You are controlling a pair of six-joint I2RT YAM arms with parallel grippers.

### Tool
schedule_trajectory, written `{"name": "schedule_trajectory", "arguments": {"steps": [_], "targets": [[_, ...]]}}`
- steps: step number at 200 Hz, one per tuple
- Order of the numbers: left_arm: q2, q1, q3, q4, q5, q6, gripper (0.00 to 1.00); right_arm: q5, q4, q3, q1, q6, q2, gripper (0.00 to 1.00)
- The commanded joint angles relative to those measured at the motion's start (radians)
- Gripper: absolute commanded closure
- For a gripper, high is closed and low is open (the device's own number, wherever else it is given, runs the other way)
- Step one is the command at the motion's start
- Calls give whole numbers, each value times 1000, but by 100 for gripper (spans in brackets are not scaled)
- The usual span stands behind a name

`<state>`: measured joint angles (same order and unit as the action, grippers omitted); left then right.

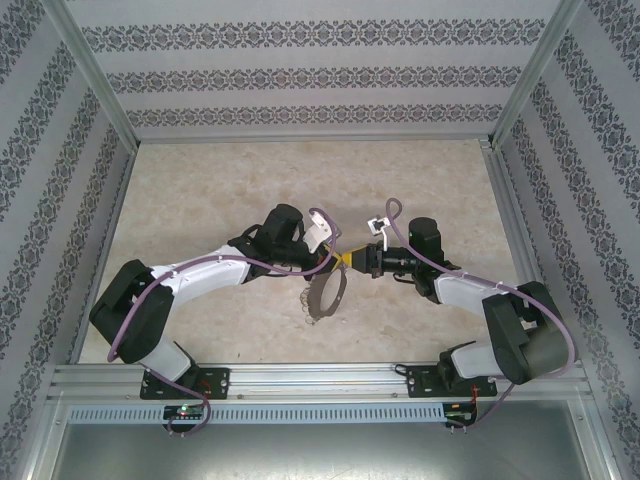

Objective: Put the keys on the keyring

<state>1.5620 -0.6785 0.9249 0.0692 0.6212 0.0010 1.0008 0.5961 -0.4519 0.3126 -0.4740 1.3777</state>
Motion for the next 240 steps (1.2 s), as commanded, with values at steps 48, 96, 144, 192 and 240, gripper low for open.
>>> {"name": "schedule_trajectory", "arguments": {"steps": [48, 96, 144, 192, 240], "targets": [[-28, 14, 36, 19, 38, 17, 100, 41, 48, -18, 30, 0, 32, 90], [-27, 16, 43, 11, 28, 17, 100, 8, 46, -27, 25, -5, 20, 100], [-72, 74, 36, 36, -39, 11, 82, -36, -111, -104, 4, 68, -24, 100], [-90, 158, 117, -18, -31, 53, 65, -8, -485, -362, 7, 306, -11, 100], [-39, 258, 272, -211, 196, 131, 57, 25, -903, -655, 4, 575, 41, 100]]}}
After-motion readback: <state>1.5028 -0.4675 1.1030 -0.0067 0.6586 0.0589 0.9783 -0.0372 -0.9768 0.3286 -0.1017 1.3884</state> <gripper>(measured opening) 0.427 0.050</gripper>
